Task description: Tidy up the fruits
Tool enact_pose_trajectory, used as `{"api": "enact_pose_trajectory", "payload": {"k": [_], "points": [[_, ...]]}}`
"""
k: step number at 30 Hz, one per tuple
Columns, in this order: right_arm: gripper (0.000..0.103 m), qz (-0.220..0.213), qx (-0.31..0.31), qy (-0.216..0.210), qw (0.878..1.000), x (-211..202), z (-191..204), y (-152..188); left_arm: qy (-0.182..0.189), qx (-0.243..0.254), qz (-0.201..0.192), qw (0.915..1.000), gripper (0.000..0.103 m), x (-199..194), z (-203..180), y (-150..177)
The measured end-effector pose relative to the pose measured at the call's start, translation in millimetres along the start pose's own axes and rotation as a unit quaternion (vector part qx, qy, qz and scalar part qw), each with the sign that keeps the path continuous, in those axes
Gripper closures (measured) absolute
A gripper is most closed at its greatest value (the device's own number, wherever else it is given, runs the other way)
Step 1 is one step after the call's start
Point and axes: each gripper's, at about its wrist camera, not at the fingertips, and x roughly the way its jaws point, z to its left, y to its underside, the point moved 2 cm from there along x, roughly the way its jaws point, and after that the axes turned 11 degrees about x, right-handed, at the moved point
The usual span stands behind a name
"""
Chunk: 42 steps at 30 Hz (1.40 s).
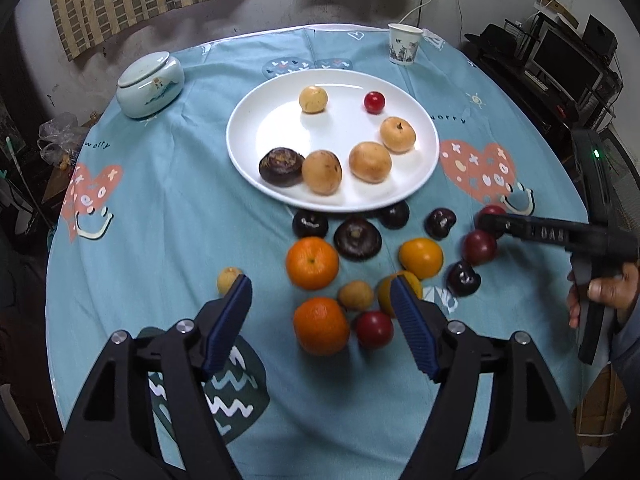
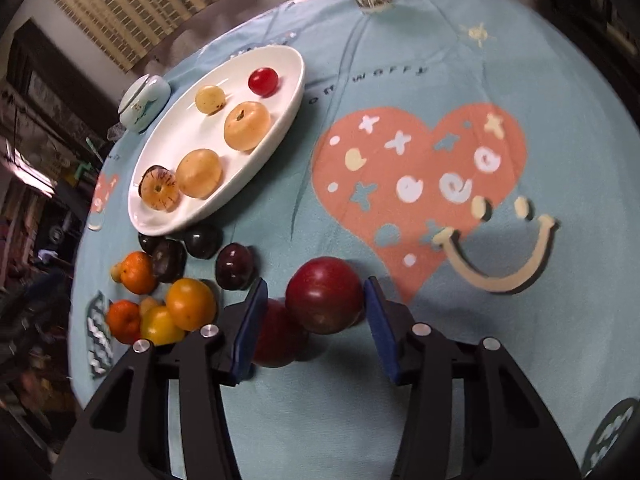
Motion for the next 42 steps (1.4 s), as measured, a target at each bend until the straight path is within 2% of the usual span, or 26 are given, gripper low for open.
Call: {"api": "enact_pose_trajectory", "payload": {"k": [2,4,5,7,10,14,16,19,21,22,23,24,26,27,28,29,30,31,32,34,36,37,39,41,42], "points": [[0.051,0.009,0.017,-0.001,1.0,1,-2,-3,0.0,-0.001,0.003,1.0,0.028,-1,0,4],[0.05,0.019,0.023,0.027,0.999,5,-3,-4,0.001,-0.007,0.006,1.0,0.027,-2,1,9],[0.041,0.023,0.028,0.017,0.999,5,-3,-5,0.001,-0.01,0.008,0.9999,0.026,-2,2,10],[0.034,0.043,0.047,-0.002,0.998,6,1,-4,0.002,-0.013,0.011,0.9999,0.025,-2,2,13],[0.032,0.062,-0.028,-0.005,0.998,9,28,17,0.003,-0.014,0.012,0.9998,0.024,-2,2,16],[0.032,0.076,-0.106,-0.019,0.991,14,63,56,0.005,-0.016,0.018,0.9997,0.024,1,3,18],[0.031,0.09,-0.118,-0.025,0.989,18,74,71,0.006,-0.016,0.019,0.9997,0.024,2,4,19],[0.031,0.074,-0.117,-0.02,0.99,6,82,80,0.004,-0.022,0.013,0.9997,0.024,-2,13,22],[0.031,0.016,-0.135,0.017,0.991,-20,88,82,-0.005,-0.035,0.005,0.9994,0.024,-7,28,28],[0.031,-0.023,-0.151,0.04,0.987,-37,94,84,-0.009,-0.044,0.002,0.999,0.024,-11,36,32],[0.031,-0.08,-0.175,0.041,0.981,-64,101,89,-0.015,-0.052,-0.002,0.9985,0.024,-15,47,38],[0.029,-0.15,-0.197,0.026,0.968,-96,108,97,-0.019,-0.056,-0.004,0.9982,0.024,-17,53,42],[0.001,-0.288,-0.21,0.016,0.934,-146,110,121,-0.026,-0.064,-0.003,0.9976,0.023,-19,65,53],[0.001,-0.343,-0.206,0.016,0.916,-158,110,134,-0.028,-0.067,0.0,0.9973,0.023,-18,69,58],[0.001,-0.345,-0.21,0.017,0.915,-158,112,134,-0.029,-0.07,0.005,0.9971,0.023,-16,73,63],[0.001,-0.308,-0.212,0.012,0.927,-150,113,130,-0.029,-0.071,0.008,0.9971,0.023,-13,73,65],[0.001,-0.251,-0.198,0.007,0.947,-137,111,124,-0.027,-0.07,0.01,0.9971,0.023,-10,74,67],[0.001,-0.222,-0.181,0.006,0.958,-128,107,121,-0.022,-0.067,0.007,0.9975,0.023,-6,74,67],[0.001,-0.208,-0.168,0.008,0.964,-120,103,121,-0.02,-0.063,0.002,0.9978,0.023,-3,72,66],[0.001,-0.189,-0.167,0.024,0.967,-105,99,122,-0.005,-0.052,-0.001,0.9986,0.023,9,69,59],[0.003,-0.167,-0.179,0.042,0.969,-91,100,130,-0.008,-0.052,-0.004,0.9986,0.023,22,68,48],[0.011,-0.156,-0.189,0.047,0.968,-87,101,133,-0.011,-0.051,-0.003,0.9986,0.023,31,70,41],[0.013,-0.141,-0.206,0.044,0.967,-83,105,142,-0.02,-0.062,0.008,0.9979,0.026,47,76,33],[0.013,-0.133,-0.205,0.039,0.969,-83,104,144,-0.017,-0.066,0.018,0.9975,0.037,59,80,29],[0.013,-0.131,-0.2,0.036,0.97,-82,102,144,-0.022,-0.063,0.024,0.9975,0.037,64,80,28]]}}
